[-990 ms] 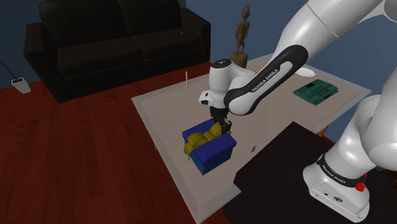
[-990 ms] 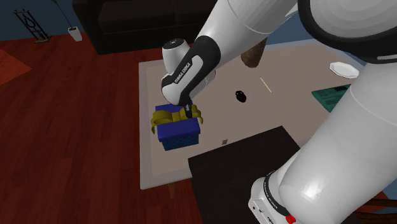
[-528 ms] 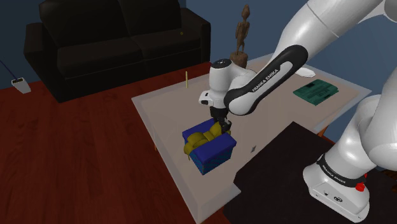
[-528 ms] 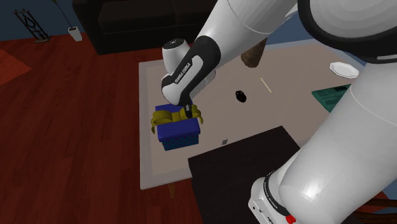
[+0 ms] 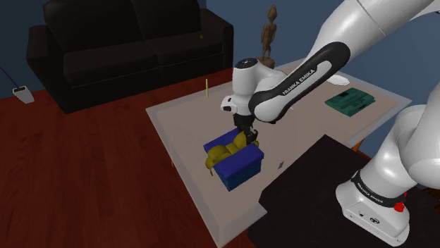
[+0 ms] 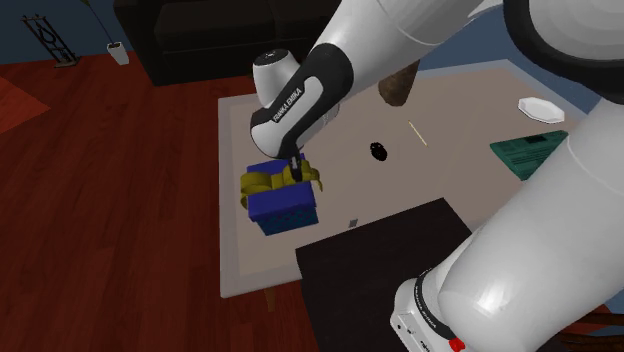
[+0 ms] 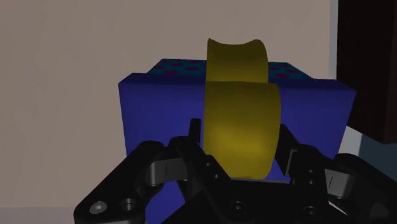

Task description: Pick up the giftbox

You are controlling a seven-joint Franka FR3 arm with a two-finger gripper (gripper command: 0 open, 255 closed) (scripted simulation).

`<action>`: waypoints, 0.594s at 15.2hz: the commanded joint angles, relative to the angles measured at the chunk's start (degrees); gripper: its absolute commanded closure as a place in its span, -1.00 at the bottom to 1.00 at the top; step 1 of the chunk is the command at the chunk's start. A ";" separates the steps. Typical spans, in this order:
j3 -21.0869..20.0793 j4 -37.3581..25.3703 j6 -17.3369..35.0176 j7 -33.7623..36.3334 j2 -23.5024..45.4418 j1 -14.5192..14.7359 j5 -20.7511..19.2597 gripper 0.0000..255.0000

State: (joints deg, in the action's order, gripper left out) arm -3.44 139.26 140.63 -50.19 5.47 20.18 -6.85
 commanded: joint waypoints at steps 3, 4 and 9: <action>-0.12 -0.85 -3.17 -0.58 -2.62 0.00 0.67 1.00; -0.15 -1.01 -3.95 -0.72 -3.24 0.00 0.81 1.00; -0.22 -2.03 -7.89 -1.37 -6.19 0.03 1.47 1.00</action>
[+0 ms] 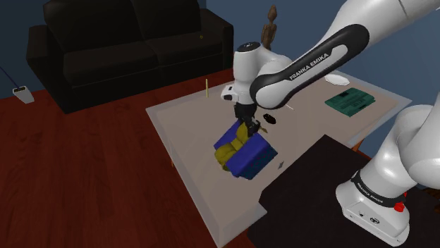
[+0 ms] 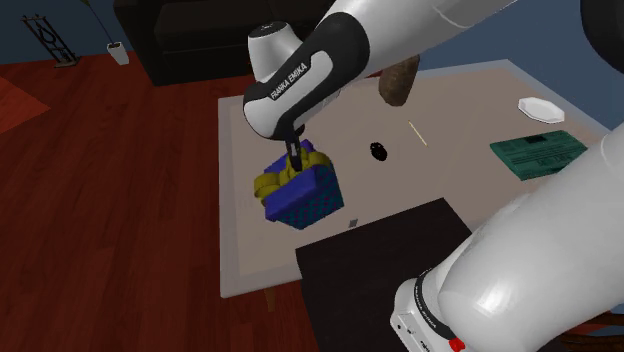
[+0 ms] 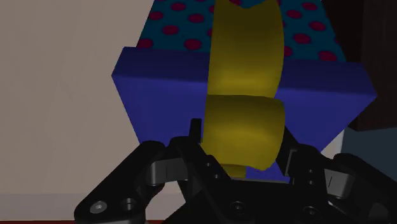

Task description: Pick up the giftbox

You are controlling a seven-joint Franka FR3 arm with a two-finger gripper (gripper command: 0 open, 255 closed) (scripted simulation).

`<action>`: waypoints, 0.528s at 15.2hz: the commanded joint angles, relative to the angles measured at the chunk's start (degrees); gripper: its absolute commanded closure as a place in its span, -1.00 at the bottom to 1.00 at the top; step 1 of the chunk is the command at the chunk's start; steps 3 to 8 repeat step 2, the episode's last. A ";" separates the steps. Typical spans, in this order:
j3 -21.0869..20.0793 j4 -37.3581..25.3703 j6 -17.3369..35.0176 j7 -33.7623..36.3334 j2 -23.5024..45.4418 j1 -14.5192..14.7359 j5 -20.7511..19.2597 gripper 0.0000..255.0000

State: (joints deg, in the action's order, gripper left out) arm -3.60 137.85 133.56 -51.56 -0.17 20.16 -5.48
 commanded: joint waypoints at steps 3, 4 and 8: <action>-0.06 -0.65 -0.94 -0.02 -0.64 0.06 0.13 1.00; -0.06 -0.65 -0.94 -0.02 -0.64 0.06 0.13 1.00; -0.06 -0.65 -0.94 -0.02 -0.64 0.06 0.13 1.00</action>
